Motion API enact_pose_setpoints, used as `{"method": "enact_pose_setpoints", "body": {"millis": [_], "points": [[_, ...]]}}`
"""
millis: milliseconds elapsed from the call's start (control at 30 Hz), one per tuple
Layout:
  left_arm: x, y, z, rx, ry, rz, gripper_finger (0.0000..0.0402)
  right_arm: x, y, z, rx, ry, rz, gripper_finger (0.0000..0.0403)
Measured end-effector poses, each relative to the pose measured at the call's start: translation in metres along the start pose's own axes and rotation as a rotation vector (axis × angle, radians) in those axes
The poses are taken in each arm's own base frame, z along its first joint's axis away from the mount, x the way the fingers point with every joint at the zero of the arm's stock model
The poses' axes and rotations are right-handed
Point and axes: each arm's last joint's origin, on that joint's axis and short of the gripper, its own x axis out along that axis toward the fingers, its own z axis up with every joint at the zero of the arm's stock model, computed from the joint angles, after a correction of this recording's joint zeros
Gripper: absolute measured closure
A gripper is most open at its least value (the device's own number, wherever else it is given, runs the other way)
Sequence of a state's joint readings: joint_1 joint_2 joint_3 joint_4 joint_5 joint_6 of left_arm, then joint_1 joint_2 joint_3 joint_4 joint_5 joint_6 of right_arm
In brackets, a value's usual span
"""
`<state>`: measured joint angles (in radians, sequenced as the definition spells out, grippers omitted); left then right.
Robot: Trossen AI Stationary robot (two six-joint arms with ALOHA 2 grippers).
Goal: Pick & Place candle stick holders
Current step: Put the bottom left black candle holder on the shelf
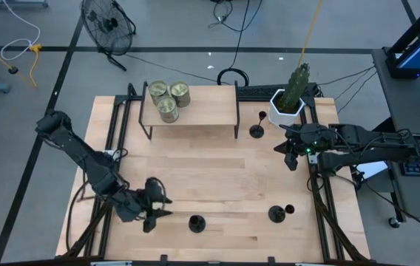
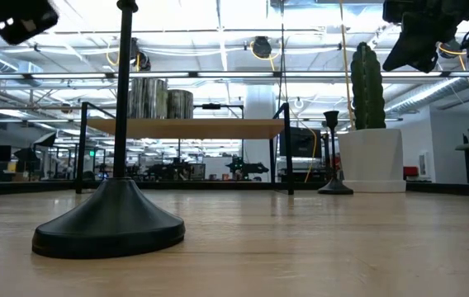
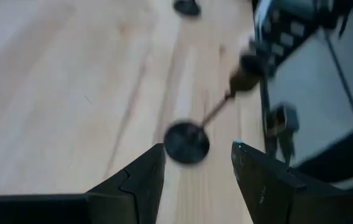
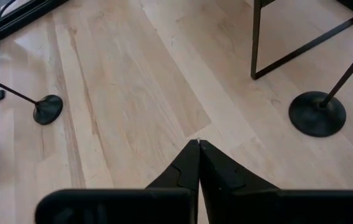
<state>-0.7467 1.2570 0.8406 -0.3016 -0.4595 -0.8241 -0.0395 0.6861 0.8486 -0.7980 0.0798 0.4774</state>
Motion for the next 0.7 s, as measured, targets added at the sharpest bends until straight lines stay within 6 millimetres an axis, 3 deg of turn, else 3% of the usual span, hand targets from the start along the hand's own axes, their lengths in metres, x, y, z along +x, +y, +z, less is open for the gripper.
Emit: {"method": "enact_pose_setpoints", "body": {"millis": [367,700], "points": [[0.042,-0.019,-0.013,0.238,-0.005,-0.104,0.0211,0.0,0.0,0.0,0.0,0.0,-0.002,0.0403],[0.064,-0.023,-0.024,0.244,-0.017,-0.099,0.0211,0.0,-0.002,0.001,-0.017,-0.042,-0.053,0.0403]]}}
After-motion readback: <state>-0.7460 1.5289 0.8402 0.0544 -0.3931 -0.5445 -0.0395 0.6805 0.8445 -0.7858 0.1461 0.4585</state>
